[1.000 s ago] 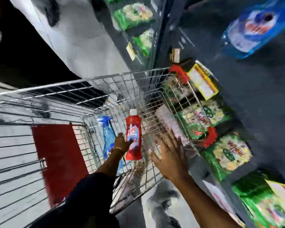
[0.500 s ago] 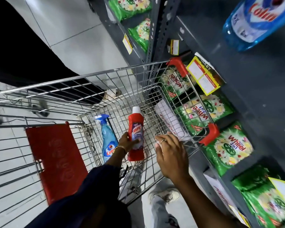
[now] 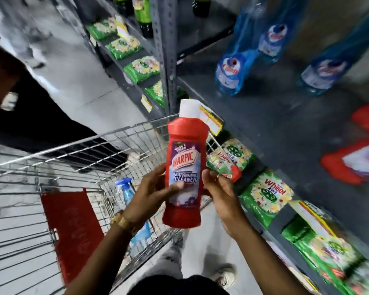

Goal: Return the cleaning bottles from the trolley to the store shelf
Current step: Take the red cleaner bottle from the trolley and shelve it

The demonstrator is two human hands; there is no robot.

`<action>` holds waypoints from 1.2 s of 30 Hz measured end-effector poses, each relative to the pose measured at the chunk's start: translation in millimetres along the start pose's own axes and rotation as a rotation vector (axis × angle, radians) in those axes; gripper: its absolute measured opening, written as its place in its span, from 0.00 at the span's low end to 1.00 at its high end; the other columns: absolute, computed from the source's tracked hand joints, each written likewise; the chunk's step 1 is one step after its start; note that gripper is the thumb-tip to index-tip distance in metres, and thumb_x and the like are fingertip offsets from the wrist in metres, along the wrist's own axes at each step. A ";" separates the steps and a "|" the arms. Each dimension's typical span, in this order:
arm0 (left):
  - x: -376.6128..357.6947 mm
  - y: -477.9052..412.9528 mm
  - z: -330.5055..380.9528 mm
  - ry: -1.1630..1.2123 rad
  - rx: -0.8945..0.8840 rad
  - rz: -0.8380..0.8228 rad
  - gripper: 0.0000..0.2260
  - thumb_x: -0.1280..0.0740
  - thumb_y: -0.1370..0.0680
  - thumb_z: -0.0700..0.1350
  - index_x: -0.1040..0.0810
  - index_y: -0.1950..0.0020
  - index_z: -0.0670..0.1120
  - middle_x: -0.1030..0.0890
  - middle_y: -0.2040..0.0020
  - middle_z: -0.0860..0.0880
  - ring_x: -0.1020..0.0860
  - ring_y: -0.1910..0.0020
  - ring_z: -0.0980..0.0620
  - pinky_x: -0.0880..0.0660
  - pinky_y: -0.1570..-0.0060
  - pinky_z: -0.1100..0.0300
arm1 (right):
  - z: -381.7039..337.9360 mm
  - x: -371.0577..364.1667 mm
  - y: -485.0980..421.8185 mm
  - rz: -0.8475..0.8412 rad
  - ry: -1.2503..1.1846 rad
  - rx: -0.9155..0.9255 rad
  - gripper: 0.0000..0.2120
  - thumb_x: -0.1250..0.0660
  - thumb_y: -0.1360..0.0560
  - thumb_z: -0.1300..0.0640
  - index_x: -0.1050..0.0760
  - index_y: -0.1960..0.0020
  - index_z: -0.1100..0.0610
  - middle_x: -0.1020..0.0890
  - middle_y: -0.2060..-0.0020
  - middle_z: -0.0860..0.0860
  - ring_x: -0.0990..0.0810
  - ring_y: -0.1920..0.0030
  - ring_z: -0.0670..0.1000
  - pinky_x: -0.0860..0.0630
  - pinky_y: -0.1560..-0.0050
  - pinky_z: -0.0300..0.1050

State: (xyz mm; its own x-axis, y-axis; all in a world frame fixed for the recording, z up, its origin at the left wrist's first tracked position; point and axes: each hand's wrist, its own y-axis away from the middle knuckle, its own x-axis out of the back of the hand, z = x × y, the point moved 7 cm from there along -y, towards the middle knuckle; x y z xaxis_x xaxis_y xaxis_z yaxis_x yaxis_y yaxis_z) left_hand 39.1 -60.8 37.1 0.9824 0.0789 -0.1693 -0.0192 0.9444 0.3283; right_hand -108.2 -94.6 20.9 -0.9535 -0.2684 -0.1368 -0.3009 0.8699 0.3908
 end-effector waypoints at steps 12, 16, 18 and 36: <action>-181.0 46.9 -17.9 -0.139 0.128 -0.399 0.19 0.42 0.25 0.54 0.21 0.44 0.44 0.15 0.53 0.45 0.18 0.57 0.49 0.20 0.60 0.53 | -7.1 154.0 153.5 0.407 -0.173 0.124 0.14 0.35 0.27 0.51 0.19 0.48 0.58 0.13 0.54 0.51 0.16 0.54 0.48 0.21 0.60 0.39; -223.8 55.4 -25.7 -0.188 0.118 -0.466 0.19 0.42 0.25 0.54 0.22 0.43 0.44 0.17 0.52 0.42 0.21 0.56 0.45 0.21 0.58 0.52 | 2.4 185.6 188.8 0.501 -0.211 0.135 0.12 0.36 0.26 0.52 0.20 0.48 0.58 0.13 0.60 0.48 0.16 0.62 0.44 0.24 0.69 0.34; -247.9 63.5 -29.7 -0.201 0.115 -0.506 0.19 0.42 0.25 0.54 0.23 0.42 0.44 0.16 0.50 0.42 0.19 0.55 0.46 0.20 0.57 0.52 | 6.3 203.9 207.4 0.561 -0.224 0.156 0.13 0.35 0.27 0.52 0.19 0.48 0.58 0.13 0.58 0.49 0.16 0.59 0.46 0.23 0.66 0.36; -449.7 -6.5 8.7 -0.262 -0.283 -0.764 0.09 0.41 0.22 0.49 0.26 0.44 0.55 0.21 0.44 0.54 0.21 0.46 0.61 0.24 0.43 0.62 | -73.1 361.0 232.4 0.816 -0.188 0.483 0.13 0.39 0.22 0.63 0.26 0.38 0.61 0.18 0.55 0.47 0.18 0.62 0.36 0.21 0.65 0.34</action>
State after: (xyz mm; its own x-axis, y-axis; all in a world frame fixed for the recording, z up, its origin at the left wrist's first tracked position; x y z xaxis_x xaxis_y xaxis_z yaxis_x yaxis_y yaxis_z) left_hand -400.9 -105.3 119.2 0.7553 -0.6551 -0.0181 0.6542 0.7554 -0.0383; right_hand -523.4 -19.6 128.8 -0.8363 0.5278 -0.1487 0.5312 0.8471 0.0190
